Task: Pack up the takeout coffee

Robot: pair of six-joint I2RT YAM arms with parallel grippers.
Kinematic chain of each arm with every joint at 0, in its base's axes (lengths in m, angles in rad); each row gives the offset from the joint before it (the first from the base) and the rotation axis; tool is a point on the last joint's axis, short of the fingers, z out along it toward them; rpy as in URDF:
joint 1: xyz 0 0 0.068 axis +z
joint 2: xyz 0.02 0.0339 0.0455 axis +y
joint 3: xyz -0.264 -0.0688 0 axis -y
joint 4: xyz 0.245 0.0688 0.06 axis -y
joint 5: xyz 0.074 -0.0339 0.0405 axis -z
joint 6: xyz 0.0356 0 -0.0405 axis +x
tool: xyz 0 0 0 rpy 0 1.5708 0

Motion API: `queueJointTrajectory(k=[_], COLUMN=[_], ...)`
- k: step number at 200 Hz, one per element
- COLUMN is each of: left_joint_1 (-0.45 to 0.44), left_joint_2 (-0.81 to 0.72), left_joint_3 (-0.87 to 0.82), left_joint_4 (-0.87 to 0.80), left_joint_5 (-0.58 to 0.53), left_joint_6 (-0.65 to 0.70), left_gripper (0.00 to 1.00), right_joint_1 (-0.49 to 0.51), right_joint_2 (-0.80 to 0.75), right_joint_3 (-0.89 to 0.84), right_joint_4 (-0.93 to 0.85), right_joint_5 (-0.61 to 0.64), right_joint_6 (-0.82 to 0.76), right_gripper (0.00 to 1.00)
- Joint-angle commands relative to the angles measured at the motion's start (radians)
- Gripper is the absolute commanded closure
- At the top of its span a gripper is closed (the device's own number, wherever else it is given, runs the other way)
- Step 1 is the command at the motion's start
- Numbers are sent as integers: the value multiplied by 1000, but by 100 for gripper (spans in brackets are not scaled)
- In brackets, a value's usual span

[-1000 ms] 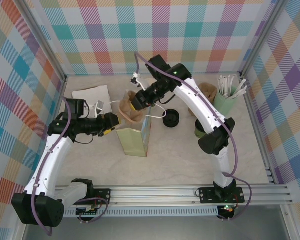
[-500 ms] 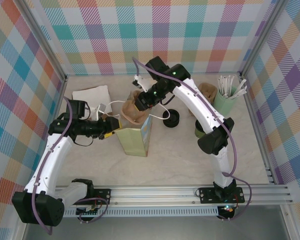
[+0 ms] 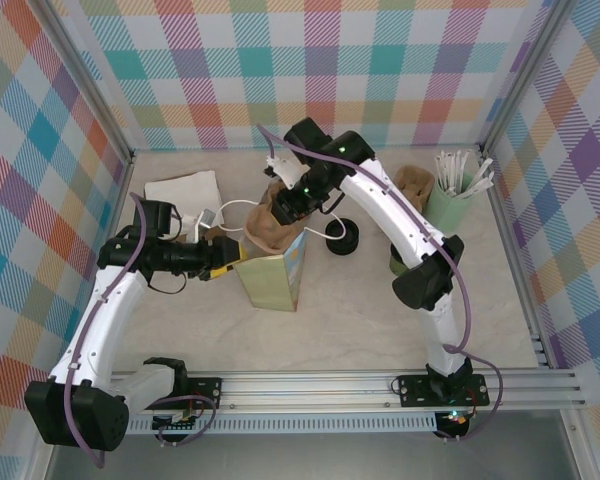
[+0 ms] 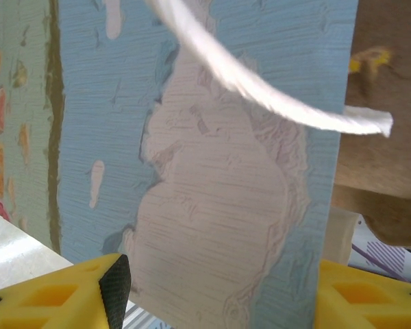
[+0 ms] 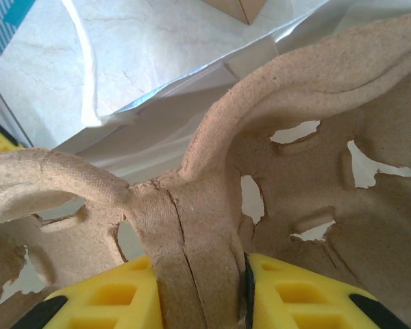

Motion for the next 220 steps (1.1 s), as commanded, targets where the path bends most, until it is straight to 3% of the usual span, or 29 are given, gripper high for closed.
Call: queueJointTrajectory(k=[1,97,220], left_joint_1=[-11,-14,-88], left_joint_2=[4,27,91], left_joint_3=[19,80,147], left_joint_4=[-50,-31,29], left_joint_5=[50,-73,-94], left_joint_6=[45,4,-33], left_gripper=[40,48,51], right_joint_1=[2,44,121], right_joint_2=[24,23,83], right_joint_3=[30,28,63], right_joint_4=[-37,-81,-126], right_joint_5=[62,170,324], right_joint_6=[10,-100,-164], right_gripper=[68,68,67])
